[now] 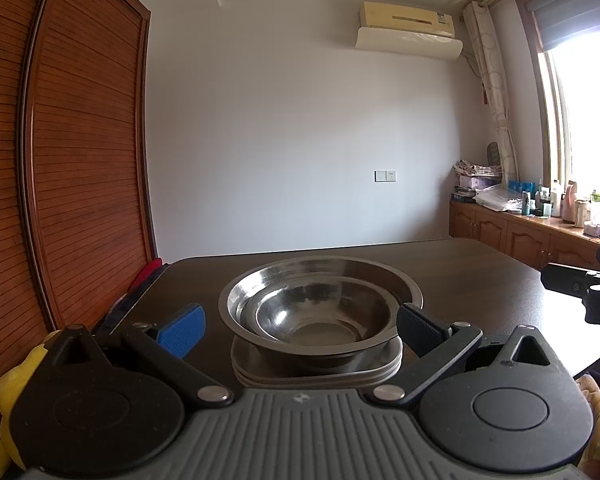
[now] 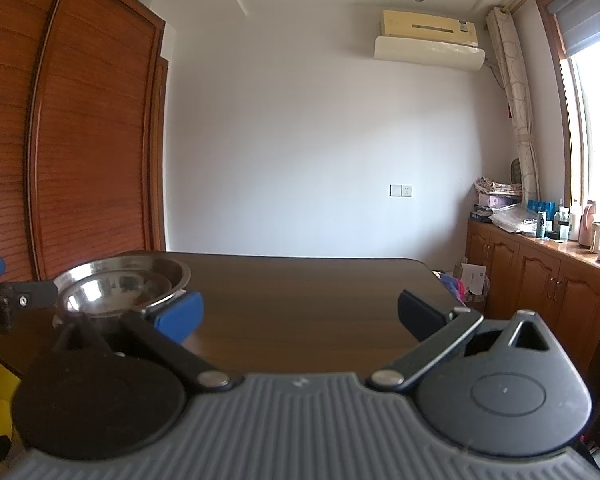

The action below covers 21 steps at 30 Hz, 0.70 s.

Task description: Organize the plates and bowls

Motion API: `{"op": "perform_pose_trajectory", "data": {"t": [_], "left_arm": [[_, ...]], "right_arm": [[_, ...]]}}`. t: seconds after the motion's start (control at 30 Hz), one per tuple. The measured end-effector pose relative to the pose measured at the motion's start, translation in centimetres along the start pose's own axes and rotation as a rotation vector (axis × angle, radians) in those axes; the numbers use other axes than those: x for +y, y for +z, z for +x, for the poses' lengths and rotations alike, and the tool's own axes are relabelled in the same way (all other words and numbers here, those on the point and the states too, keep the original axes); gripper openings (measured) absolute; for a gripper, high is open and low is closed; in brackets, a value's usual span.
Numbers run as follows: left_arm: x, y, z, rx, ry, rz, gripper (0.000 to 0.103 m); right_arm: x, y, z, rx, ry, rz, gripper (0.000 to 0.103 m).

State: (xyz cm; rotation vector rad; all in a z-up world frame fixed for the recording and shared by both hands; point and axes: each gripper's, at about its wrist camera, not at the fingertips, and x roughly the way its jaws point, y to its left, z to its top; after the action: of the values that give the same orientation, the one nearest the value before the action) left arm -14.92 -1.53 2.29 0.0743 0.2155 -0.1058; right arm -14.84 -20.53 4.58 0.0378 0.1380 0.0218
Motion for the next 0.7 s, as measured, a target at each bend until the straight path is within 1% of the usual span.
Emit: {"op": "perform_pose_trajectory", "data": {"t": [0.7], "left_arm": [[0.00, 0.01, -0.10, -0.002, 0.001, 0.000, 0.103]], "right_arm": [[0.03, 0.05, 0.00, 0.007, -0.001, 0.000, 0.103]]}}
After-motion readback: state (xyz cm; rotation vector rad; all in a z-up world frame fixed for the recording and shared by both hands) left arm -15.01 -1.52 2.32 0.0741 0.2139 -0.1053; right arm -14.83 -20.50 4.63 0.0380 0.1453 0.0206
